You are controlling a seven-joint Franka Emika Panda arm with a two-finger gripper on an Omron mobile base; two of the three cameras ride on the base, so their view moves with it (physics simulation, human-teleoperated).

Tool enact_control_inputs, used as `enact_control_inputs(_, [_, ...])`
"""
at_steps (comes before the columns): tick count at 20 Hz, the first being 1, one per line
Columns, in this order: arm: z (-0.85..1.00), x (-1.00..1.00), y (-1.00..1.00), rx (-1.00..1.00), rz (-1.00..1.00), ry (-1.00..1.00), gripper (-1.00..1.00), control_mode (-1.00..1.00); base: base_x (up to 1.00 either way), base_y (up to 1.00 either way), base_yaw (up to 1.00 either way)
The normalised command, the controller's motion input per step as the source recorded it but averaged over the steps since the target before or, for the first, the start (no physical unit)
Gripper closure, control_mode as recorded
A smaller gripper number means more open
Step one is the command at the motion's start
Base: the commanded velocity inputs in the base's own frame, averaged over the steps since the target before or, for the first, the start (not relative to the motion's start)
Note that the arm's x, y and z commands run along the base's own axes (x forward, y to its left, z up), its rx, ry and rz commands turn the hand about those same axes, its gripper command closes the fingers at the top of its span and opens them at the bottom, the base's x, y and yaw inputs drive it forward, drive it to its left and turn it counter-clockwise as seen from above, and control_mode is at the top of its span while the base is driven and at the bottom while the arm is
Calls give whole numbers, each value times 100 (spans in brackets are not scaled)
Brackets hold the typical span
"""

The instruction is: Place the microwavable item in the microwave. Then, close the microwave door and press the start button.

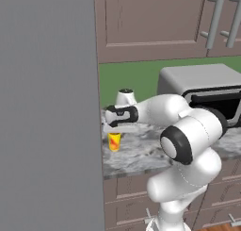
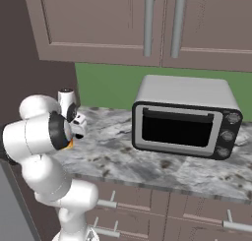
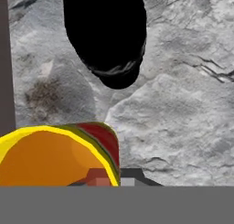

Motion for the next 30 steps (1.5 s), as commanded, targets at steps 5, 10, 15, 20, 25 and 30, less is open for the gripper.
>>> enact_control_inputs(5, [53, -94, -30, 1, -19, -9, 100, -100, 0, 0, 0])
enact_control_inputs(10, [100, -79, -61, 0, -11, -7, 100, -100, 0, 0, 0])
enact_control_inputs(15, [58, -97, -85, 6, -12, -11, 100, -100, 0, 0, 0])
enact_control_inputs(20, [8, -98, -68, 14, -15, -5, 100, -100, 0, 0, 0])
enact_control_inputs(25, [23, -33, -42, 9, -3, 0, 100, -100, 0, 0, 0])
enact_control_inputs(30, [0, 0, 0, 0, 0, 0, 100, 100, -81, 17, 1])
